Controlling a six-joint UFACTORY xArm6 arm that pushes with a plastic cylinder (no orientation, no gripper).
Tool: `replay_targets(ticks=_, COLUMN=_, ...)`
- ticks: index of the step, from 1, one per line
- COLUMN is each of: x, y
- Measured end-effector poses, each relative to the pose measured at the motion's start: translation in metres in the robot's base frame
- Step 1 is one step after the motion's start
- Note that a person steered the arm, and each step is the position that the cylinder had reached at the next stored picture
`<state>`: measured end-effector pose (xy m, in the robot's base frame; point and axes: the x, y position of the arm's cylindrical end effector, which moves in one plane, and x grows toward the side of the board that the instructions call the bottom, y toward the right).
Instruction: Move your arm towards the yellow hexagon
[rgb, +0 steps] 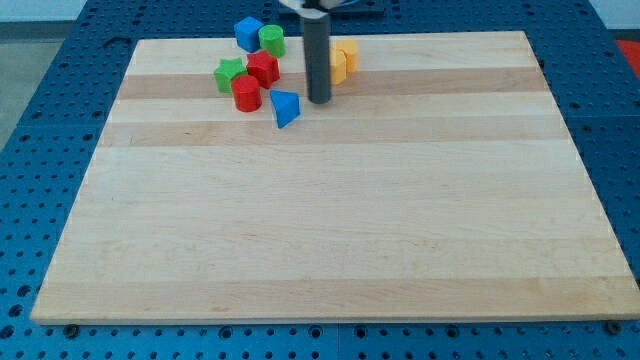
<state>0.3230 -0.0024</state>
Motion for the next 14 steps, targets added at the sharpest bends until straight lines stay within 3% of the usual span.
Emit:
replay_targets(ticks=2, x=0.002, y=-0.008)
replay_targets(ticks=4, x=0.033, y=0.050)
replay_targets(ticks=6, x=-0.065, y=0.146)
replay_targets(ticks=7, x=-0.132, y=0.117)
replay_targets(ticks=9, x=-0.131, y=0.085)
replay_targets(ticks=11, x=-0.130, y=-0.013)
replay_targets(ticks=14, x=-0.086, y=-0.030)
